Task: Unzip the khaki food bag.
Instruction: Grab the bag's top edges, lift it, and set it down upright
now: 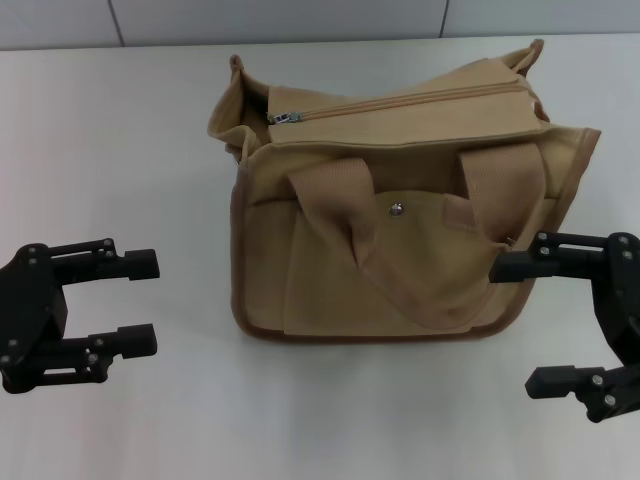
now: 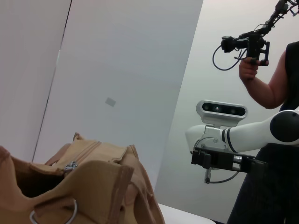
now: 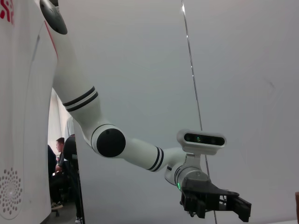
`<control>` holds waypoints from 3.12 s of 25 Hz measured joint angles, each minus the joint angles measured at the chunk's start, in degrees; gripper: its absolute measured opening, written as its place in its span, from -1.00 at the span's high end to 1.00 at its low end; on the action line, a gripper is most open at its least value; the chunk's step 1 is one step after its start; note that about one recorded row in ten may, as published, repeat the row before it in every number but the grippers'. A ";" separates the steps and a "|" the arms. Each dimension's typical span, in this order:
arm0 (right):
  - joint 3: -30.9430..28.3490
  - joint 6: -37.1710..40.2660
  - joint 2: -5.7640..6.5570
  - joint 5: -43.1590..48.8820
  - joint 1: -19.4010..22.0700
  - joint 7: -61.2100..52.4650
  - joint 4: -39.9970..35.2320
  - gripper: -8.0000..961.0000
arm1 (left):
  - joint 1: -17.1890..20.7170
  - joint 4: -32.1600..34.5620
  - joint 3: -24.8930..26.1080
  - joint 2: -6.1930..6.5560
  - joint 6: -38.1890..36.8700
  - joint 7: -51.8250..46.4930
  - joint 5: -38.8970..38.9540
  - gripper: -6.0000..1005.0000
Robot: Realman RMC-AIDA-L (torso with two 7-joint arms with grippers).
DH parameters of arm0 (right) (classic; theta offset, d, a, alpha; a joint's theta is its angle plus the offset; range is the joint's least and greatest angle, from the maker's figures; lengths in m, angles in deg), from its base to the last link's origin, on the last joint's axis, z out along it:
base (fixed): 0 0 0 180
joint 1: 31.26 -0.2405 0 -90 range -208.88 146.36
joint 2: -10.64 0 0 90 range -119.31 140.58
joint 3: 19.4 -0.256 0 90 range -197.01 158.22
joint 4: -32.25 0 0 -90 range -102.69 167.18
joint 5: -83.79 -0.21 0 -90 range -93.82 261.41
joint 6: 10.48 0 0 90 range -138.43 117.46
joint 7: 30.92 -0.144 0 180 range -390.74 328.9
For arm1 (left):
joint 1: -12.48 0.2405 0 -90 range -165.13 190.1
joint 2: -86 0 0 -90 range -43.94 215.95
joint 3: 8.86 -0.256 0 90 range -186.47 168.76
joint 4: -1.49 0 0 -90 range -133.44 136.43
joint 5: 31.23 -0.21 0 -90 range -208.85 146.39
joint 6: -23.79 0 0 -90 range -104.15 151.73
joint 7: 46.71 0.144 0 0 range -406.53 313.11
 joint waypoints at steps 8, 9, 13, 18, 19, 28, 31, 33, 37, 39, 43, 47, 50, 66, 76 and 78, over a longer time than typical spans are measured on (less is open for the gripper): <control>0.09 0.00 -0.19 0.70 -0.42 -0.20 -0.10 -0.71 | -0.23 0.07 0.13 -0.09 -0.15 -0.51 0.00 -0.42; 0.09 0.00 -0.19 0.88 -0.49 -0.36 -0.11 -0.71 | -0.26 0.06 0.13 -0.11 -0.15 -0.51 0.00 -0.42; 0.11 0.01 -0.20 1.16 -0.62 -0.91 -0.13 -0.71 | -0.27 0.05 0.05 -0.37 -0.13 -0.51 0.01 -0.41; -1.00 -0.78 -0.49 1.04 -0.19 -0.87 0.09 -0.70 | -0.23 0.03 0.19 -1.16 0.61 0.00 -0.16 -0.39; -1.45 -1.15 -0.54 0.93 -0.04 -0.78 0.15 -0.70 | -0.01 -0.71 0.88 -2.65 4.22 2.04 -1.41 -0.39; -3.72 -2.75 -0.68 0.78 0.84 -0.93 0.30 -0.69 | 1.56 -1.62 2.44 -10.22 19.81 9.76 -5.04 -0.36; -3.99 -2.80 -0.68 0.76 0.85 -0.98 0.30 -0.69 | 1.60 -1.63 2.73 -11.05 21.16 10.83 -5.06 -0.36; -4.19 -2.83 -0.69 0.75 0.85 -1.00 0.30 -0.69 | 1.55 -2.20 2.86 -11.71 23.48 12.70 -4.80 -0.35; -4.25 -2.86 -0.75 0.73 0.85 -1.03 0.30 -0.68 | 0.93 -5.10 2.90 -11.93 26.37 15.75 -2.95 -0.34; -4.27 -2.86 -0.74 0.74 0.86 -1.03 0.30 -0.68 | 0.21 -7.89 2.92 -11.93 27.48 19.07 -0.50 -0.33; -4.51 -2.99 -0.73 0.74 0.85 -1.06 0.30 -0.68 | -0.56 -10.10 2.78 -11.98 28.18 22.37 2.05 -0.32; -4.94 -3.55 -0.81 0.73 0.81 -1.09 0.30 -0.67 | -1.82 -12.04 2.47 -12.03 27.86 24.85 3.65 -0.18; -4.94 -3.59 -0.81 0.74 0.81 -1.10 0.30 -0.67 | -1.91 -12.08 2.51 -12.03 27.45 24.85 3.67 0.03; -9.55 -5.57 -1.42 0.65 0.84 -0.86 0.38 -0.65 | -2.38 -3.04 8.28 -11.53 21.13 26.07 5.19 0.89; -14.62 -6.43 -1.22 0.64 1.36 -0.85 3.72 -0.64 | -6.24 1.47 -0.12 -11.84 13.36 30.29 6.70 0.89; -15.14 -6.95 -1.32 0.64 1.67 -0.82 3.99 -0.64 | -6.36 1.35 -2.15 -12.02 14.89 31.03 6.99 0.89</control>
